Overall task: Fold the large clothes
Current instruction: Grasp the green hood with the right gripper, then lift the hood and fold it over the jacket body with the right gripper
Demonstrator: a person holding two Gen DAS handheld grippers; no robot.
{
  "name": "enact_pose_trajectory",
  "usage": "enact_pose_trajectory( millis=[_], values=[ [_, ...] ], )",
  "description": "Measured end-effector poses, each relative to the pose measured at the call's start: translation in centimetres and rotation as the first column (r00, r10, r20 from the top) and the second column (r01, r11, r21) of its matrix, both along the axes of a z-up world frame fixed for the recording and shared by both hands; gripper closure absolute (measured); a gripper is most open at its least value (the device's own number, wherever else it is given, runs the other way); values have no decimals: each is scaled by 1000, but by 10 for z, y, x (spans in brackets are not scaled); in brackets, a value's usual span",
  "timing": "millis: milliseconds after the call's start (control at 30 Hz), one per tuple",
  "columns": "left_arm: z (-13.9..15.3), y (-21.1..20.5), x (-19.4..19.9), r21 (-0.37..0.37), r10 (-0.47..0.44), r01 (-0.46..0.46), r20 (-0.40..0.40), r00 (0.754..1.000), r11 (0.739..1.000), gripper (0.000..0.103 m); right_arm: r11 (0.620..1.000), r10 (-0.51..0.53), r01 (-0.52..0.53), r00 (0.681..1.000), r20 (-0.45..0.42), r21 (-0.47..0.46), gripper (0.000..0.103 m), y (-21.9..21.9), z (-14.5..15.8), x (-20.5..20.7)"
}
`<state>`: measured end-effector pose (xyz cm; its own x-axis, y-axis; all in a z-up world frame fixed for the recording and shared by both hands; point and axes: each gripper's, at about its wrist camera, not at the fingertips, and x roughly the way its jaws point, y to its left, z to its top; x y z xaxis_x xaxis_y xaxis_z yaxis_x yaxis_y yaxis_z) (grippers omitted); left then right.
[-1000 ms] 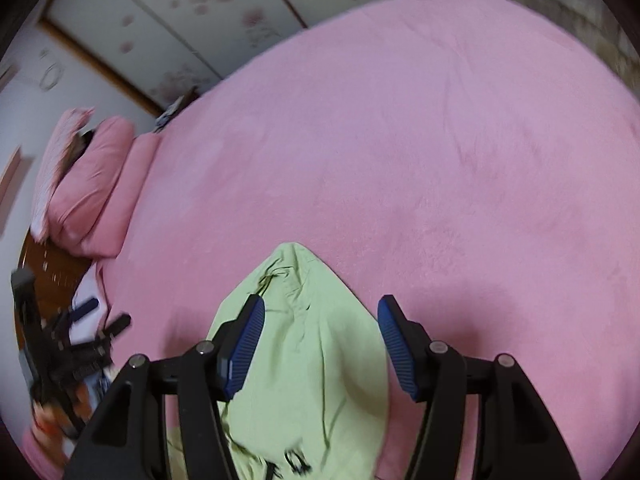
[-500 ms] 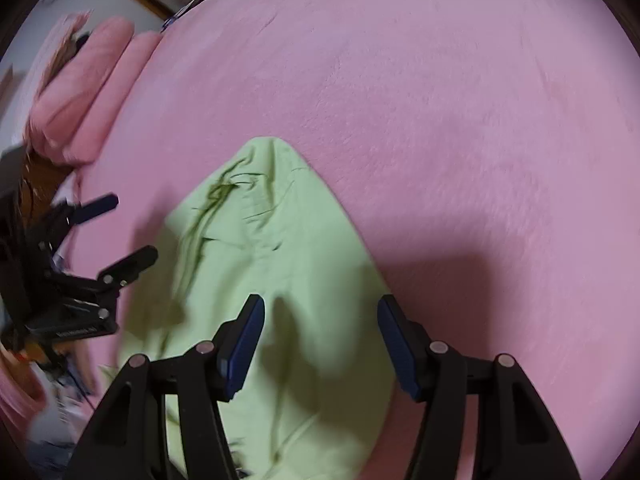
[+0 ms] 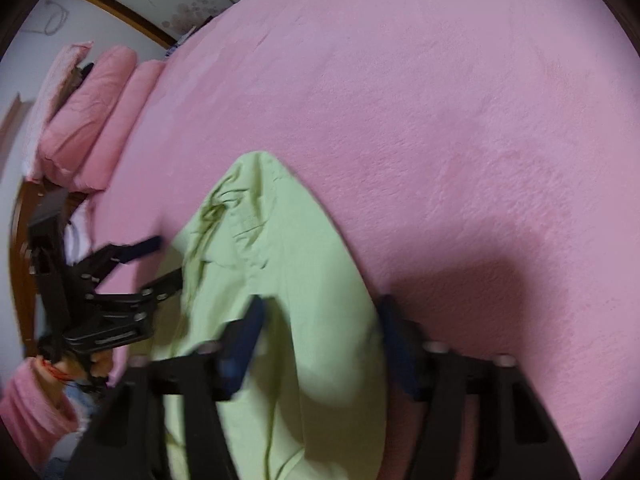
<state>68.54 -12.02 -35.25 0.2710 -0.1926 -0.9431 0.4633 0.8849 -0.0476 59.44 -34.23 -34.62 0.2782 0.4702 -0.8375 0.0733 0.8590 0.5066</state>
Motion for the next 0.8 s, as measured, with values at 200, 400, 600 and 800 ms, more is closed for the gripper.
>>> enact_pose_trajectory(
  millis=[200, 400, 600, 800],
  values=[
    [5, 2, -12, -37, 10, -11, -12, 1000, 999, 86, 1000, -5, 4, 998, 57, 17, 91, 2, 4, -9],
    [14, 12, -11, -50, 19, -20, -15, 1000, 999, 100, 989, -50, 32, 992, 120, 148, 95, -5, 18, -20],
    [57, 28, -39, -205, 19, -19, -4, 1000, 979, 101, 947, -117, 47, 972, 204, 318, 96, 3, 53, -52],
    [109, 81, -86, -423, 117, -103, 7, 993, 900, 102, 924, -73, -79, 924, 376, 375, 97, 18, 110, -114]
  ],
)
